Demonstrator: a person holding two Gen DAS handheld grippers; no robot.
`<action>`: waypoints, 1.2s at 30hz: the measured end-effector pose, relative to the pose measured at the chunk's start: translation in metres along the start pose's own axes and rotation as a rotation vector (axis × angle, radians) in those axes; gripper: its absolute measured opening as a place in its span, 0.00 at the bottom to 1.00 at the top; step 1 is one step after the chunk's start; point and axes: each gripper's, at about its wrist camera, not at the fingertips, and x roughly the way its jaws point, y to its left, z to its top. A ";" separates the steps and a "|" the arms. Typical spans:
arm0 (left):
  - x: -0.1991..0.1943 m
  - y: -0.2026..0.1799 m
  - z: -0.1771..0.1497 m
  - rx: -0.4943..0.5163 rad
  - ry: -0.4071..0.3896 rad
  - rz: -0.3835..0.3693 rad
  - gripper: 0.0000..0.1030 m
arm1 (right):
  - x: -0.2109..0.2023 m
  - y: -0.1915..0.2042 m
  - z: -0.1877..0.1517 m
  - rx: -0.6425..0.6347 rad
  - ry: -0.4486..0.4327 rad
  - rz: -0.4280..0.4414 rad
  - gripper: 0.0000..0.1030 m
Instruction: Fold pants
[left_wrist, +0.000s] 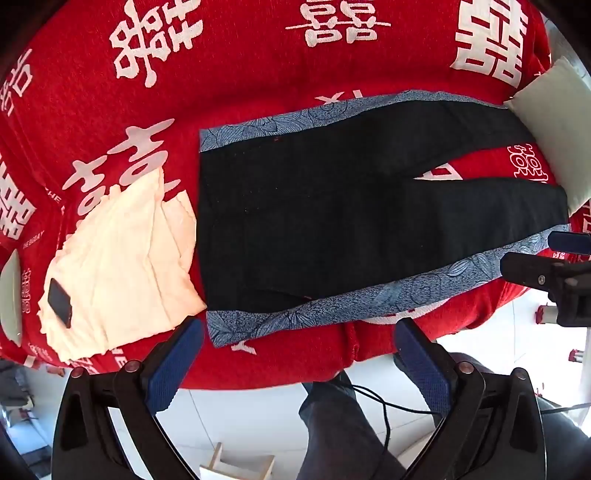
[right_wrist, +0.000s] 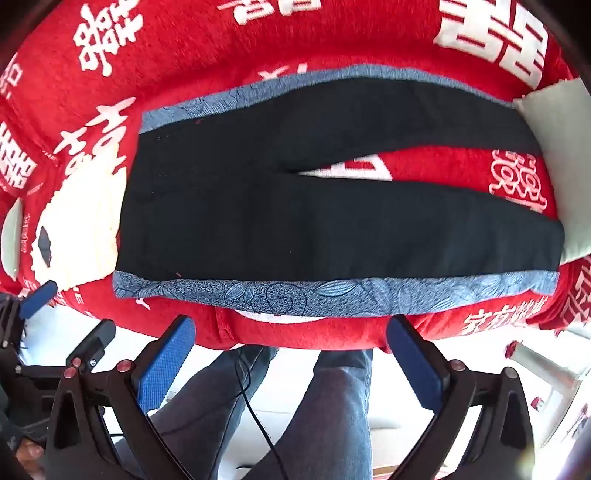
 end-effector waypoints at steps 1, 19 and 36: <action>0.003 -0.001 0.000 -0.003 0.017 -0.024 1.00 | 0.000 -0.001 0.000 -0.005 -0.005 0.001 1.00; -0.026 -0.002 0.021 0.018 0.030 -0.066 1.00 | -0.013 0.016 0.013 -0.131 0.075 -0.079 1.00; -0.027 0.005 0.022 -0.024 0.048 -0.023 1.00 | -0.016 -0.014 0.011 0.009 0.073 -0.086 1.00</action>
